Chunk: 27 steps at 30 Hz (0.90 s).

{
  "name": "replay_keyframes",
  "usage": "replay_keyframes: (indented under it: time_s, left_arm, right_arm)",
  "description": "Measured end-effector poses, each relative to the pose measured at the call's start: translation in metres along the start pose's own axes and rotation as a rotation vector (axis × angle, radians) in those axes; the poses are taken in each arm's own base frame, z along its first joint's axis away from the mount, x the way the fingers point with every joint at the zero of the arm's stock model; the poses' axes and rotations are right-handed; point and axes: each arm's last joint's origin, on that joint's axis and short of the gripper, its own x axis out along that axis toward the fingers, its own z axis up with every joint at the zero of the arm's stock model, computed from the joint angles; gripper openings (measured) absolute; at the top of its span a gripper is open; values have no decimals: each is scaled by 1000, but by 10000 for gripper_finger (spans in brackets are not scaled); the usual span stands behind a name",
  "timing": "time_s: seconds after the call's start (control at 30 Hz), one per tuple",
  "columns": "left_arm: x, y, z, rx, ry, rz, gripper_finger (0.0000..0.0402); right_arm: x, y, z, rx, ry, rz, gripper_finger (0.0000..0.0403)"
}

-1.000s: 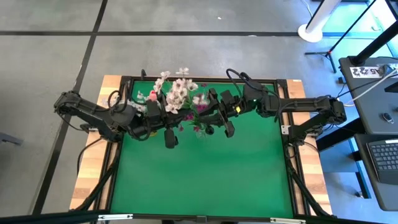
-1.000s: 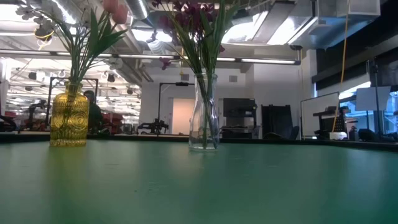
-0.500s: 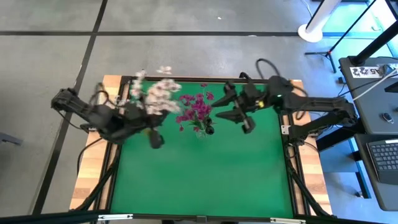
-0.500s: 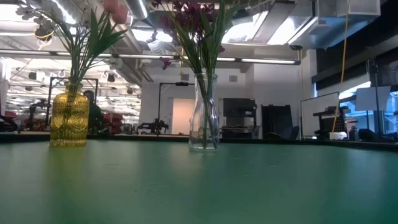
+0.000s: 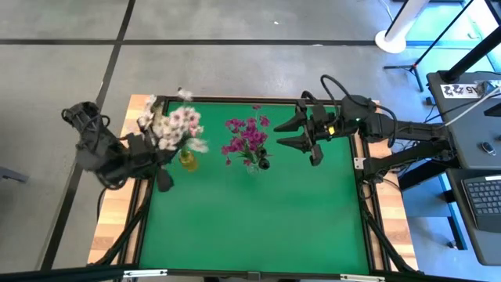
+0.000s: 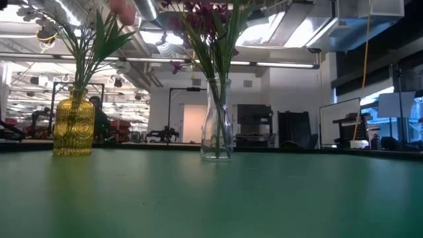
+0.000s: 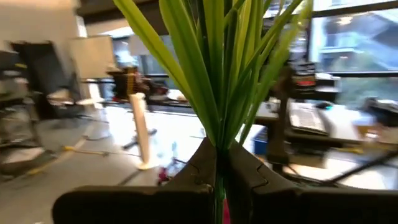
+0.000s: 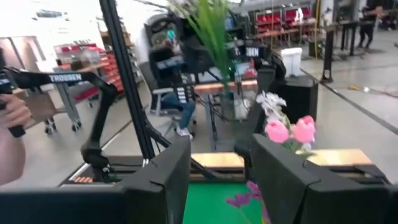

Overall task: Sort flowers into vase by color
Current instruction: Put the white flowers into the yellow vase

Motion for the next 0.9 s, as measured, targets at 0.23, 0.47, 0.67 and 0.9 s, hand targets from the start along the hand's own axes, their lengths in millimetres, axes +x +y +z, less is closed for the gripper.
replay_keyframes:
  time_s: [0.23,0.47,0.67,0.9]
  left_arm:
    - [-24,-4,-20,-27,77,-137,5]
    - [-30,-16,-89,-142,252,-203,5]
    - [-25,-36,-149,-231,238,-281,5]
    - [9,-26,-192,-382,38,-548,5]
  right_arm:
    - [0,0,-1,1,7,-4,166]
    - [0,0,-2,-4,21,2,166]
    - [0,0,-1,-23,9,2,166]
    - [1,0,-1,-42,6,-4,166]
